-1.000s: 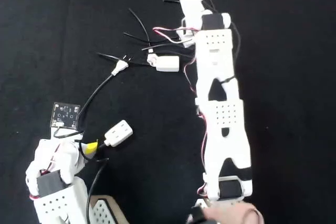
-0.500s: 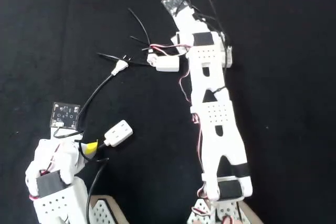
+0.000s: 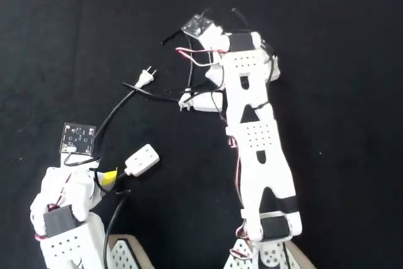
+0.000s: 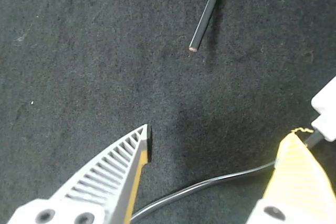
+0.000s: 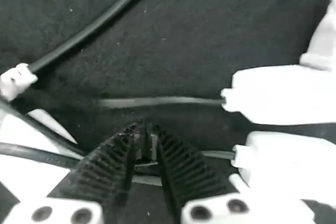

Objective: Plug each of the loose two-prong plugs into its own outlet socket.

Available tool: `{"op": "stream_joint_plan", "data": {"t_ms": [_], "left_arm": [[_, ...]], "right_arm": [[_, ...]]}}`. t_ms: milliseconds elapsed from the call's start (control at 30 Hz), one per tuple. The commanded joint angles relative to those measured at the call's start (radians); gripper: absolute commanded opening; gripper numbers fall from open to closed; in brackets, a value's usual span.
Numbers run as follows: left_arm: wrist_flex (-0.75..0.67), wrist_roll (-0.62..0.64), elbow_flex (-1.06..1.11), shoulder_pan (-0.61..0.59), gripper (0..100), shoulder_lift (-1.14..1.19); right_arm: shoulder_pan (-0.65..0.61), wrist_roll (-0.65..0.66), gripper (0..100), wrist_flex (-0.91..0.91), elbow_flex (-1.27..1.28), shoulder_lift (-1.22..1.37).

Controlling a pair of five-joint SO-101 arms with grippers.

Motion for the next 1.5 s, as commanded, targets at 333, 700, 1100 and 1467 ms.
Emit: {"op": "stream_joint_plan", "data": {"t_ms": [333, 700, 1100, 1467], "left_arm": [[-0.009, -0.011, -0.007, 0.013, 37, -0.008], [-0.008, -0.012, -0.007, 0.007, 37, -0.006], [-0.006, -0.048, -0.007, 0.013, 37, -0.006], [-0.005, -0.048, -0.007, 0.013, 37, -0.006]], "right_arm": [[-0.037, -0.207, 1.2, 0.04, -0.025, -0.3], [0.003, -0.316, 1.2, 0.046, 0.177, -0.499], [-0.028, -0.423, 1.2, -0.061, 1.145, -1.069], [-0.244, -0.548, 1.6, -0.824, 2.074, -1.468]]}}
